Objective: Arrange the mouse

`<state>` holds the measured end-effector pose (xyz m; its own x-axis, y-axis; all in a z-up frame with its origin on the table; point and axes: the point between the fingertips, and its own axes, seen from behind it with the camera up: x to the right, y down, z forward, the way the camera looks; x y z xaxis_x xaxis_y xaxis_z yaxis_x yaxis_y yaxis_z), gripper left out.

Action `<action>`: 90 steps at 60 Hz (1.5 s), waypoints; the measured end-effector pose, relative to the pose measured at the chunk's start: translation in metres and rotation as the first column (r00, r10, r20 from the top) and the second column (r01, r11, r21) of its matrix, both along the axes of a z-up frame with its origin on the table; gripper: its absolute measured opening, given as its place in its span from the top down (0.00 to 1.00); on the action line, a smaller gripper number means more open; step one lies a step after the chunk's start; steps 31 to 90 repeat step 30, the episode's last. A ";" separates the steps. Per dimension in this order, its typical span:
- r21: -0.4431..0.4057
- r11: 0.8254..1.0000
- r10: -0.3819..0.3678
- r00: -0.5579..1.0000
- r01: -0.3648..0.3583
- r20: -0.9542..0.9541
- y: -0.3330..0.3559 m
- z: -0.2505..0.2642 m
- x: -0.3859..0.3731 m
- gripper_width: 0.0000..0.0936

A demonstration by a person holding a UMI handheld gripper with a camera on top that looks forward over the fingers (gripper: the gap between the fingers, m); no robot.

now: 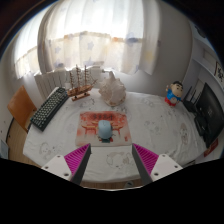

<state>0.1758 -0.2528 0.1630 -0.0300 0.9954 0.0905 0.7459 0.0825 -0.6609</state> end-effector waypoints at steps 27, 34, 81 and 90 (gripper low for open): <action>-0.066 0.998 -0.026 0.997 0.021 -0.073 0.003 0.041 0.026 0.10; -0.077 0.997 -0.019 0.997 0.013 -0.074 0.000 0.041 0.026 0.10; -0.077 0.997 -0.019 0.997 0.013 -0.074 0.000 0.041 0.026 0.10; -0.077 0.997 -0.019 0.997 0.013 -0.074 0.000 0.041 0.026 0.10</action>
